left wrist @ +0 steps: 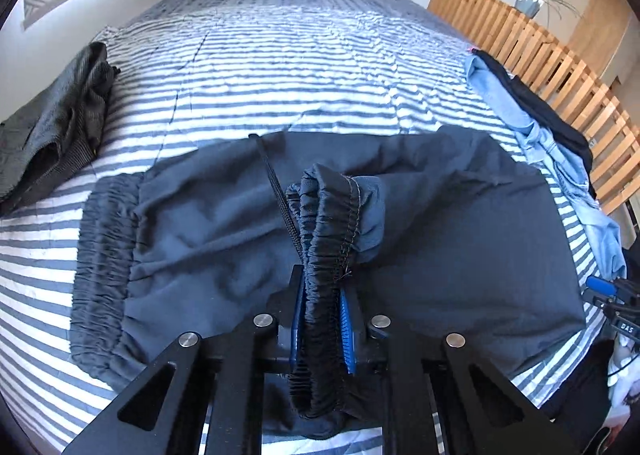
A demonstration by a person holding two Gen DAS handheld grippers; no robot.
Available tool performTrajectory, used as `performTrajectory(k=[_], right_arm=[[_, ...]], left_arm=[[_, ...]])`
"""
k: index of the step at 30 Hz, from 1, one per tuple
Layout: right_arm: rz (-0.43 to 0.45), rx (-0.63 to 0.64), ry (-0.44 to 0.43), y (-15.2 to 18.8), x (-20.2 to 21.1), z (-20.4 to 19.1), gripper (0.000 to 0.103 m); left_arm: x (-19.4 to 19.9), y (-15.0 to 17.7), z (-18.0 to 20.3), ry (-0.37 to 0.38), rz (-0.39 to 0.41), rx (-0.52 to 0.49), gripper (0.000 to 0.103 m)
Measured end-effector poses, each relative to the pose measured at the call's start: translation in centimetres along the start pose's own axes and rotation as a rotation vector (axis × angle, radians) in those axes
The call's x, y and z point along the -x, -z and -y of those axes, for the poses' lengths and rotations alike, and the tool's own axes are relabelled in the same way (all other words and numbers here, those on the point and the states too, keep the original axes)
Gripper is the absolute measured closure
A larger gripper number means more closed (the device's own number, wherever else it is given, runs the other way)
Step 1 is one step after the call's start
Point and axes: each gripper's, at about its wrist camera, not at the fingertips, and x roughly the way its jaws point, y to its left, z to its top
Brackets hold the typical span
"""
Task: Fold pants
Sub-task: 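Grasp the waistband with the left gripper and fold it along the legs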
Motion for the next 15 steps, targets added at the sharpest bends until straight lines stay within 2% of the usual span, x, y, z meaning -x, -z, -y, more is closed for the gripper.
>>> performTrajectory(k=[3,9,12,15], right_arm=[[-0.008,-0.034,0.007,0.1,-0.3,0.8,0.07],[-0.017,0.003,-0.011,1.3,-0.5,0.1,0.071],[-0.025,-0.029,-0.026,1.3,-0.7,0.8,0.071],[-0.028,-0.057,-0.046,1.0,-0.7,1.4,0.071]], left_arm=[[0.6,-0.2,0.1,0.004,0.001,-0.002,0.089],[1.0,-0.9,0.6,-0.045,0.006,-0.023,0.089],[2.0,-2.0,-0.3,-0.053,0.033,0.0,0.089],[2.9,-2.8,-1.7,-0.099,0.052,0.014,0.089]])
